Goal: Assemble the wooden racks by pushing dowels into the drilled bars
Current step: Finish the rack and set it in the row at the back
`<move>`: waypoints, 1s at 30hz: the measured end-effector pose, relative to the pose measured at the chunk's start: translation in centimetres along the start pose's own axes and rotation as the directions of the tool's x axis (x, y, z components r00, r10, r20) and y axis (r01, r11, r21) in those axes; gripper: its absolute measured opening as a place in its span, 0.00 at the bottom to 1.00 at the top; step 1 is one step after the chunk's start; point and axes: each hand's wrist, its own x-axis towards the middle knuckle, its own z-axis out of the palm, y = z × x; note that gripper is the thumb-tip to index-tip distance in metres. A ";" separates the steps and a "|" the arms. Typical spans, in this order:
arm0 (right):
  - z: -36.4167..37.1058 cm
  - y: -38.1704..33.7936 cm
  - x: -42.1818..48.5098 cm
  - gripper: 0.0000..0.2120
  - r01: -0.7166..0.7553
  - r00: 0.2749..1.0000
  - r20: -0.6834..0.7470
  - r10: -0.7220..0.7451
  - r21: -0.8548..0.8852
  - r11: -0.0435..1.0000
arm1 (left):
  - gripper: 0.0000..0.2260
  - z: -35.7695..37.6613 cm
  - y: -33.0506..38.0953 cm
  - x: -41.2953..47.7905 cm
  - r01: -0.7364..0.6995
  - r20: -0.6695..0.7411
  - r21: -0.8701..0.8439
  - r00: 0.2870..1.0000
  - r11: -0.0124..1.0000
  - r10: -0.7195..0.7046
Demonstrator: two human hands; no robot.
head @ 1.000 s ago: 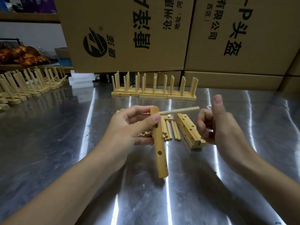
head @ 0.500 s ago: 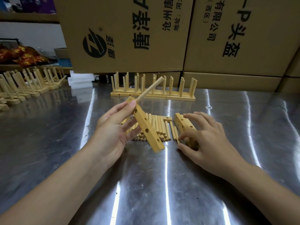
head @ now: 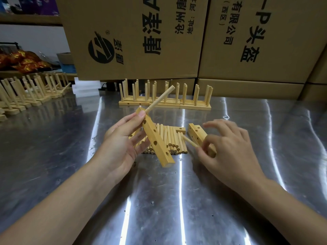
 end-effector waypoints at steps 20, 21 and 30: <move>-1.3 -1.1 0.0 0.06 0.171 0.966 -0.255 0.028 0.720 0.672 | 0.17 -0.1 -0.8 -0.1 -0.016 0.031 0.102 0.999 0.995 0.013; -1.2 -1.1 -0.1 0.06 0.172 0.966 -0.257 0.025 0.712 0.681 | 0.18 -0.1 -0.8 -0.1 -0.017 0.030 0.096 0.999 0.995 0.014; -1.1 -1.2 0.0 0.07 0.232 0.951 -0.308 -0.026 0.655 0.719 | 0.17 -0.2 -0.9 0.1 -0.025 0.048 0.111 0.999 0.994 0.020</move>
